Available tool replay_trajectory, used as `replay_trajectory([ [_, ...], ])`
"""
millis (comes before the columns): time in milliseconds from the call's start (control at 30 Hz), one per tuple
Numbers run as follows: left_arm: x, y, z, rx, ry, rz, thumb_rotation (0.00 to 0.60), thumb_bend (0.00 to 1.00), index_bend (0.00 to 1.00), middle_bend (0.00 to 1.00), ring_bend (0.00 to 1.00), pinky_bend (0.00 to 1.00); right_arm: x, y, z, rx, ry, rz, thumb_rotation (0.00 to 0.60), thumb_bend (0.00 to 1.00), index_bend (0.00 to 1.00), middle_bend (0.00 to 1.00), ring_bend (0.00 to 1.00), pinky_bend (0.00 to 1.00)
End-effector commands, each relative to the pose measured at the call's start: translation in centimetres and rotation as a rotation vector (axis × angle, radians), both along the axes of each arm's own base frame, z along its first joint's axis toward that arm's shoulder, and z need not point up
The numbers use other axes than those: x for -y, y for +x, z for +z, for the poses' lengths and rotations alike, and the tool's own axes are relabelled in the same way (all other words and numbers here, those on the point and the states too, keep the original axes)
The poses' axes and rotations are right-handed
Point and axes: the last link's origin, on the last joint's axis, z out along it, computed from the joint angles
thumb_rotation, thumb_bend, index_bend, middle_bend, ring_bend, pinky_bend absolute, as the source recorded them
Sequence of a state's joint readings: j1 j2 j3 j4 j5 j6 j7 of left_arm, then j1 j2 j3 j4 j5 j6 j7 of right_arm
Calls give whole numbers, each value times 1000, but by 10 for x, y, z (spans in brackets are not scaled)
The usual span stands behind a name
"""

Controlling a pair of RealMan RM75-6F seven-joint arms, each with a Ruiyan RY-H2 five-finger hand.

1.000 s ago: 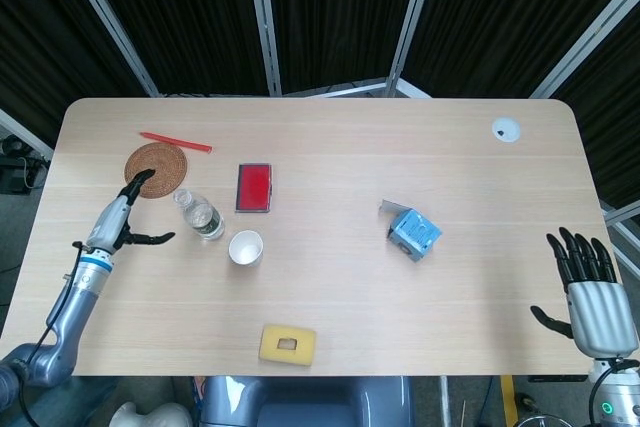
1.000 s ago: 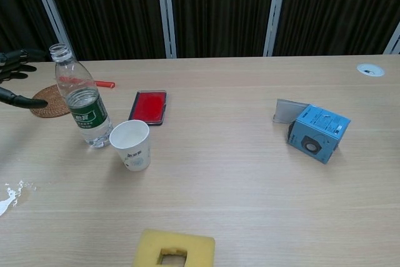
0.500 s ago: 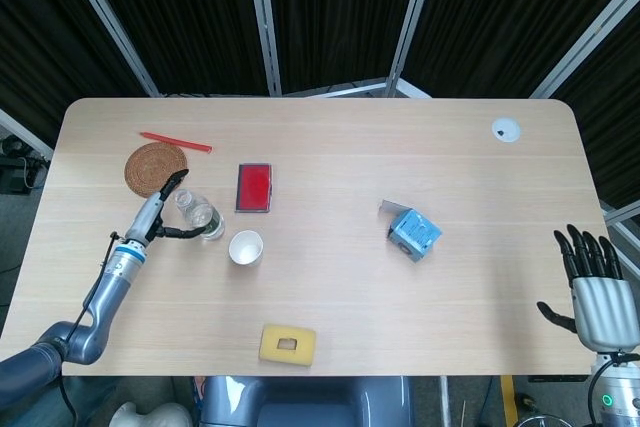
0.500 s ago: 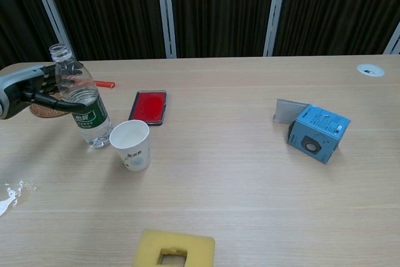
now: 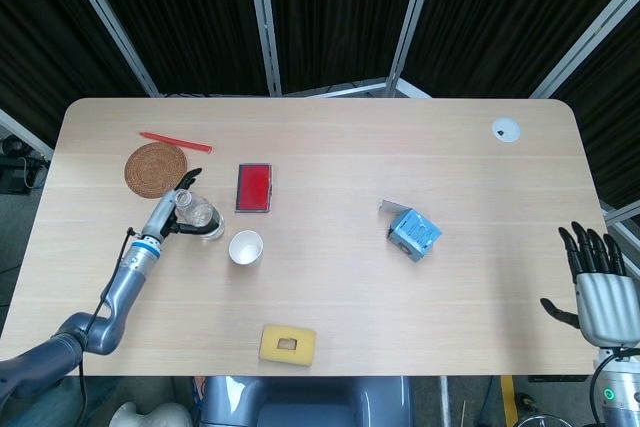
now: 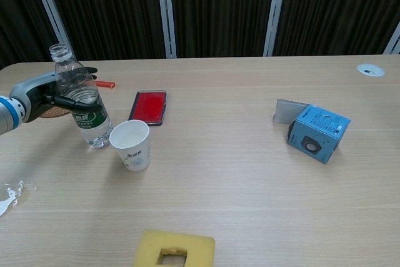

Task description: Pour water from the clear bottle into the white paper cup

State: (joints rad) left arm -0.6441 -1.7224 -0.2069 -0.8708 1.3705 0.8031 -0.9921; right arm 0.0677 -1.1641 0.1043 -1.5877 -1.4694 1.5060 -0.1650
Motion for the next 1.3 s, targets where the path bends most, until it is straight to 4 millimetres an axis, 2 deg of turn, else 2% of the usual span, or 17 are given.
replay_trajectory([
  [33, -1, 1, -3, 9, -6, 6, 600, 24, 53, 11, 0, 1, 1, -1, 1, 2, -2, -5, 600, 0, 0, 0, 0, 0],
  [100, -2, 1, -5, 22, -10, 16, 600, 63, 119, 46, 3, 18, 1, -2, 2, 3, -5, -8, 600, 0, 0, 0, 0, 0],
  [167, -3, 3, -7, 38, -25, 27, 600, 107, 209, 119, 39, 77, 1, -3, 2, 4, -7, -8, 600, 0, 0, 0, 0, 0],
  [533, -4, 4, -11, 55, -20, 21, 600, 330, 484, 367, 236, 285, 1, -3, 3, 13, -6, -11, 600, 0, 0, 0, 0, 0],
  [733, -4, 5, -9, 68, 5, 19, 600, 397, 552, 429, 289, 371, 1, -4, 3, 15, -4, -12, 600, 0, 0, 0, 0, 0],
  [867, -5, 7, -5, 74, 12, 5, 600, 424, 585, 456, 313, 392, 1, -4, 3, 16, -4, -12, 600, 0, 0, 0, 0, 0],
  [1033, -5, 12, 8, 53, 8, -45, 600, 471, 606, 463, 321, 398, 1, -3, 3, 17, -2, -12, 600, 0, 0, 0, 0, 0],
  [1200, -6, 7, 50, -122, -1, -154, 600, 501, 607, 464, 321, 398, -1, 0, 3, 23, 0, -2, 600, 0, 0, 0, 0, 0],
  [1300, -5, -4, 65, -243, -20, -169, 600, 507, 610, 464, 321, 398, -2, 1, 3, 25, 2, 4, 600, 0, 0, 0, 0, 0],
])
